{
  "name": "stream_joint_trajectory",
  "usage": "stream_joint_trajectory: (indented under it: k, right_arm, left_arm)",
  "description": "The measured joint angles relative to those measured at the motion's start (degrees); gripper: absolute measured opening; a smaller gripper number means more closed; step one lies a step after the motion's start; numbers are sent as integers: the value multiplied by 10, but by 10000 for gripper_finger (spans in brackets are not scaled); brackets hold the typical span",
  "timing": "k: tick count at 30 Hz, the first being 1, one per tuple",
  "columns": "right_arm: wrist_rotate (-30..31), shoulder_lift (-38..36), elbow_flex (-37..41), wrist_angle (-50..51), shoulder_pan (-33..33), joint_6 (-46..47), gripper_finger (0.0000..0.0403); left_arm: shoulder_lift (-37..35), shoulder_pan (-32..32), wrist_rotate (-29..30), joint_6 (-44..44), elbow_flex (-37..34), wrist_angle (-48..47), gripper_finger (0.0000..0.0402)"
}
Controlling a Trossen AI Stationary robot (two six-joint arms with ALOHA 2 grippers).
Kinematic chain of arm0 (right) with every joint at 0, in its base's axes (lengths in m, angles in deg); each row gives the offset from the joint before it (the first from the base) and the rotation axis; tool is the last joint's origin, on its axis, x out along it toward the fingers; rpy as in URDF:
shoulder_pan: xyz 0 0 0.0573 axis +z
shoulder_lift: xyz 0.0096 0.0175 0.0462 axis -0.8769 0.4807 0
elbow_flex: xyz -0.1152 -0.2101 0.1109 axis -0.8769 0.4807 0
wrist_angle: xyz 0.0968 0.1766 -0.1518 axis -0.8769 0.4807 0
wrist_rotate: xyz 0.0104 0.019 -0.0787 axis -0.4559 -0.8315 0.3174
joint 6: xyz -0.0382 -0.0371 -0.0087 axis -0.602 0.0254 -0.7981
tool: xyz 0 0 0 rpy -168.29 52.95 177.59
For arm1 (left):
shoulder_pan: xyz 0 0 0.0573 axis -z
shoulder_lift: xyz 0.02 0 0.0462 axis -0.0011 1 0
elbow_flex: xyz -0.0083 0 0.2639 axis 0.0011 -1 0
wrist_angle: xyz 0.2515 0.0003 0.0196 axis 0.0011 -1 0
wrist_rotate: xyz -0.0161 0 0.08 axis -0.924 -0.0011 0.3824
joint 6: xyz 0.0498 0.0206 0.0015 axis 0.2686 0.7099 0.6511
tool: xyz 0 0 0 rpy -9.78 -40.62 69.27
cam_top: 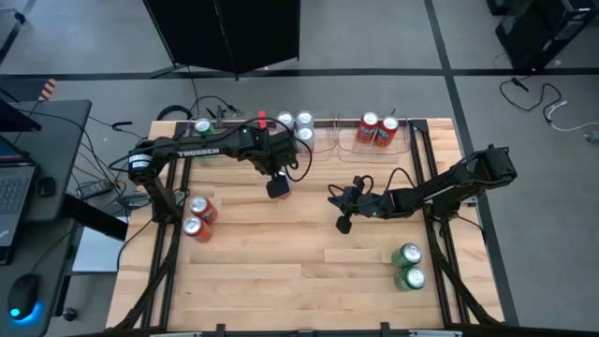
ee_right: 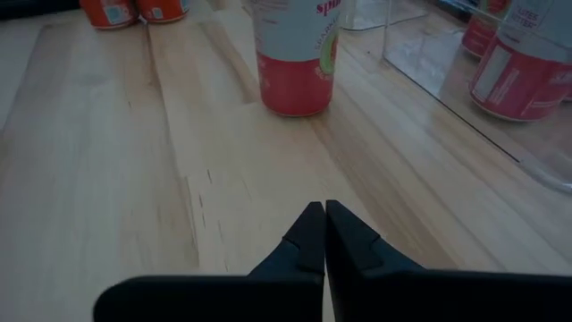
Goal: Sort soda cans
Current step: Put the pink-white soda can into the top center transparent bin
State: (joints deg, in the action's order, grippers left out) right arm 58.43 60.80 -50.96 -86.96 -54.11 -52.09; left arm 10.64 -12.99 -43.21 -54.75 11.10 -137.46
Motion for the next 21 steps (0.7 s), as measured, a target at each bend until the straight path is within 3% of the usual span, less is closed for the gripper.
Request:
stream_joint_trajectory:
  k: [4,21]
  right_arm:
    - [0,0,0,-5,0,0,0]
    - [-31,0,0,-19,0,-10,0]
  left_arm:
    - [4,-12,-34,-19,-1,-2,302]
    - [57,-24,-61,-18,-2,-4,302]
